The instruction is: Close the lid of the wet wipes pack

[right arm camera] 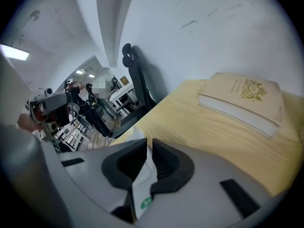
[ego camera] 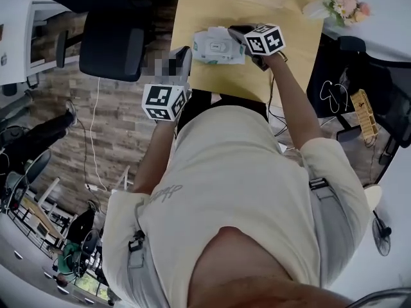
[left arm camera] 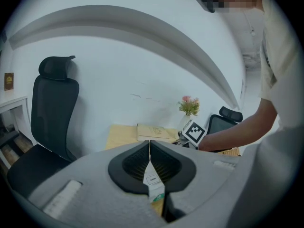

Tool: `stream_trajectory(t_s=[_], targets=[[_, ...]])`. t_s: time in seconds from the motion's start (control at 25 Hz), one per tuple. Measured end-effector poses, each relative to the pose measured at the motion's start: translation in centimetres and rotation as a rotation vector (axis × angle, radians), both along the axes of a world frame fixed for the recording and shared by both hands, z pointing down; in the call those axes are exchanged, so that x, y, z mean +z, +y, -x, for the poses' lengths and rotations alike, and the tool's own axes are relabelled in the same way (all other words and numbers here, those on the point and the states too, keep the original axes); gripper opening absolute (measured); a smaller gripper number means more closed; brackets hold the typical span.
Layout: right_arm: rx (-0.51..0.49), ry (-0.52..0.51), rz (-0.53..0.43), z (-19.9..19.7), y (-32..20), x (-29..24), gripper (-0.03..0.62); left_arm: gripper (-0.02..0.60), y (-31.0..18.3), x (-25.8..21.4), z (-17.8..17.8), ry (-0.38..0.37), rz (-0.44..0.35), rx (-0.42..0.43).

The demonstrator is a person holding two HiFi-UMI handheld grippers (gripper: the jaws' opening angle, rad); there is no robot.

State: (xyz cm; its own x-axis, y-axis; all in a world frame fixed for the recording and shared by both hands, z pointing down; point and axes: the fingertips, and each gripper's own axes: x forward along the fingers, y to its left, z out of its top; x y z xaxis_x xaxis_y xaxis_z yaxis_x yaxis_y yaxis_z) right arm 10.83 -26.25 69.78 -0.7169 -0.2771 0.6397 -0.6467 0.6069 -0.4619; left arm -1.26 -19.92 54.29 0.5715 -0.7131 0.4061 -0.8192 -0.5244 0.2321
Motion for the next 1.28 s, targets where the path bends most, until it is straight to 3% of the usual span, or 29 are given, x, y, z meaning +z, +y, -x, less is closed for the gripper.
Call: stream_trajectory(t_s=[0.44,0.92,1.28], targets=[[-0.013,0.117,-0.087,0.7,3.4,-2.2,0.038,0.017,0.8,-0.2,2.2,0.040,-0.018,0.008],[-0.058,0.270,-0.168,1.3,7.0,-0.4,0.039,0.017,1.7,-0.4,3.9,0.055,-0.021,-0.006],[-0.169,0.399,-0.206,1.8,9.0,1.4,0.040,0.017,1.7,-0.1,4.7,0.065,-0.024,-0.014]])
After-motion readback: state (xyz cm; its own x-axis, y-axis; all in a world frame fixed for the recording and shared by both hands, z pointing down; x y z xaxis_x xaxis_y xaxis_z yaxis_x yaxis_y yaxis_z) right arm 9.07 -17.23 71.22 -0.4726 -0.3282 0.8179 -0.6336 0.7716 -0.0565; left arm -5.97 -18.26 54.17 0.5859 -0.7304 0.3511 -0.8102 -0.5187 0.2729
